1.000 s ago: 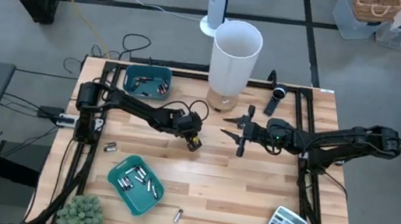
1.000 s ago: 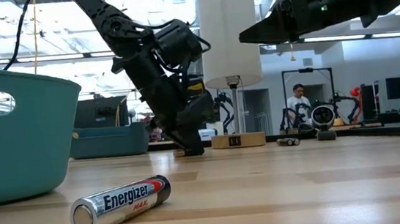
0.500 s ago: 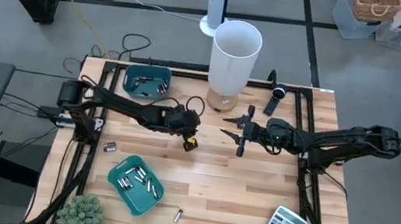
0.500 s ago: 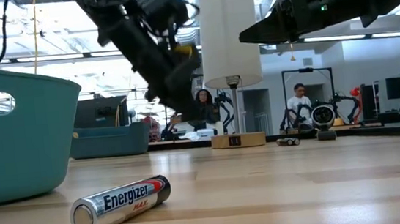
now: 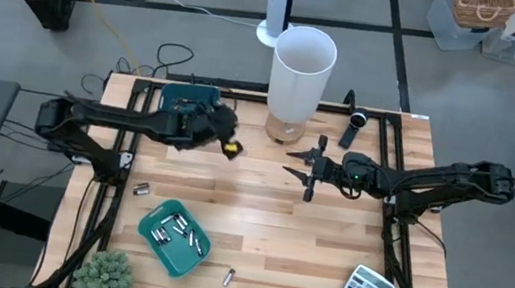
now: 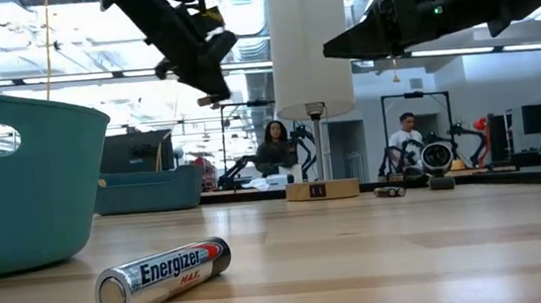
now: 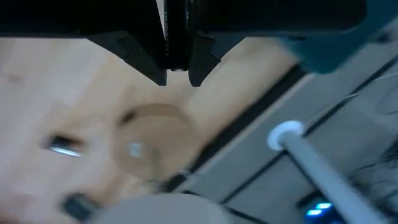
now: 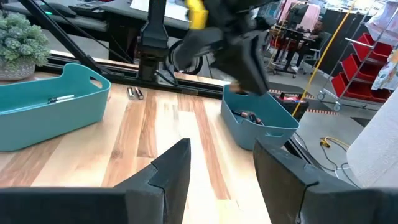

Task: Sort batteries
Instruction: Put the black battery into the blue bin, then put the silver battery into the green bin

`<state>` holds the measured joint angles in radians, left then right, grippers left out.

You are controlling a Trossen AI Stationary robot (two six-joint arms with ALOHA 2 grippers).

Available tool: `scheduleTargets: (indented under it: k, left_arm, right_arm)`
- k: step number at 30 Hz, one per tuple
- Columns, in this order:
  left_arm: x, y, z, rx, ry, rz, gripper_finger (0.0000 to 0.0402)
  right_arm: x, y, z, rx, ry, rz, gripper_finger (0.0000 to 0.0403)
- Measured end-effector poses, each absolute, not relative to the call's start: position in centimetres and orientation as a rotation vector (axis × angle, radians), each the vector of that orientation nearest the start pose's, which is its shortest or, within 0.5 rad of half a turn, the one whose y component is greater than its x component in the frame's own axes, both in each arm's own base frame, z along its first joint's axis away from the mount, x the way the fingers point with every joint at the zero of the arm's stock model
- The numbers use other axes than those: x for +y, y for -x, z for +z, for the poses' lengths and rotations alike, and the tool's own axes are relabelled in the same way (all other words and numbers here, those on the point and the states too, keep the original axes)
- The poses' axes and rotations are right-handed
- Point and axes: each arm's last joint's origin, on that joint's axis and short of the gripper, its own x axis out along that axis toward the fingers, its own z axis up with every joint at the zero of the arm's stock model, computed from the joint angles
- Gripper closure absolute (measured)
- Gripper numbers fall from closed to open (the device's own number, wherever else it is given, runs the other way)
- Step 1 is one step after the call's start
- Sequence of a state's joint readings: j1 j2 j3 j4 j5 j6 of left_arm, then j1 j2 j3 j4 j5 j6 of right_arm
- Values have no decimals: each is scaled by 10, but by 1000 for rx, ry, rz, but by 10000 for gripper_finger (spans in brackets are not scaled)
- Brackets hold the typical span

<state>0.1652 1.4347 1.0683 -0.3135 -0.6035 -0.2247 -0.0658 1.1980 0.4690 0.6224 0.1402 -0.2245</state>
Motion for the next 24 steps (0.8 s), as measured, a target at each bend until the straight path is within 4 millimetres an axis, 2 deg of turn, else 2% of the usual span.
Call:
scheduleTargets:
  k: [5,14,19,24]
  left_arm:
    - [83,-282,288,571,59,926,362]
    - [131,-256,284,610,109,1151,361]
    - [153,-244,283,605,163,1215,339]
    - [158,-240,281,608,204,1231,302]
  right_arm:
    - [-18,-242,221,129,228,-185,214]
    - [-16,-242,221,127,219,-176,214]
    - [-12,-242,220,125,220,-156,214]
    - [-10,-242,220,125,221,-150,214]
